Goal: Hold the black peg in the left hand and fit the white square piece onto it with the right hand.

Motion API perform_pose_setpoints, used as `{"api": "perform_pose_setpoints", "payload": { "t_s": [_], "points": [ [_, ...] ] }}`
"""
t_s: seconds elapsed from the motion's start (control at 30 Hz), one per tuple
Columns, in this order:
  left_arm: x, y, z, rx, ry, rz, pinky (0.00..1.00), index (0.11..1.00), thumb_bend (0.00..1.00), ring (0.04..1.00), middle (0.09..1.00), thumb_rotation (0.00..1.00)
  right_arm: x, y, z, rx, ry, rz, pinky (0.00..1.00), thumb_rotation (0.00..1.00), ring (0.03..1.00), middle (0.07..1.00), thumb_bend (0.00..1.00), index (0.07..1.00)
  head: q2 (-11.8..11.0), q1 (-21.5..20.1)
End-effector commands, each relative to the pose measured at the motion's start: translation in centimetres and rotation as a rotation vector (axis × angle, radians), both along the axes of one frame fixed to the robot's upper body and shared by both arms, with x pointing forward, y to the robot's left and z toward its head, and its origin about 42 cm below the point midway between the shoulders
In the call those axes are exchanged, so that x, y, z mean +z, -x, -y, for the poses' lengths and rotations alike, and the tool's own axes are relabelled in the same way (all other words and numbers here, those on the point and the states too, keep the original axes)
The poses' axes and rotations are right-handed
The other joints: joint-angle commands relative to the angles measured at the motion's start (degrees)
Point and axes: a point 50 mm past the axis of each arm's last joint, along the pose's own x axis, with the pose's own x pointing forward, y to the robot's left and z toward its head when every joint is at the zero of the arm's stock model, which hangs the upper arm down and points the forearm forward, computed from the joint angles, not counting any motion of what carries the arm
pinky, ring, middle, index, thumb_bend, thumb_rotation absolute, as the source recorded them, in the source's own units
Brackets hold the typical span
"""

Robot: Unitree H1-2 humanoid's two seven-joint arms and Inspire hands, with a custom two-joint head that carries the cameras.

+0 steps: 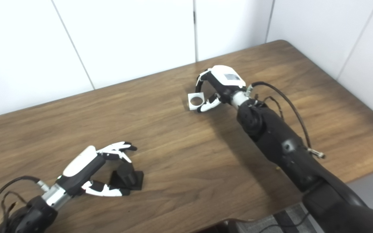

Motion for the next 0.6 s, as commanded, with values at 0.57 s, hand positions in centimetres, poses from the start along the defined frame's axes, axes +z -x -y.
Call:
{"api": "perform_pose_setpoints", "payload": {
  "t_s": [0.57],
  "points": [
    [-3.4,1.2,-0.3,-0.009,-0.187,-0.1,0.82,0.494,0.52,0.908,0.857,0.07,7.5,3.9,-2.6,0.168,-0.08,0.074,0.88,0.14,0.951,0.838,0.52,0.481,2.0,8.1]
  ]
}}
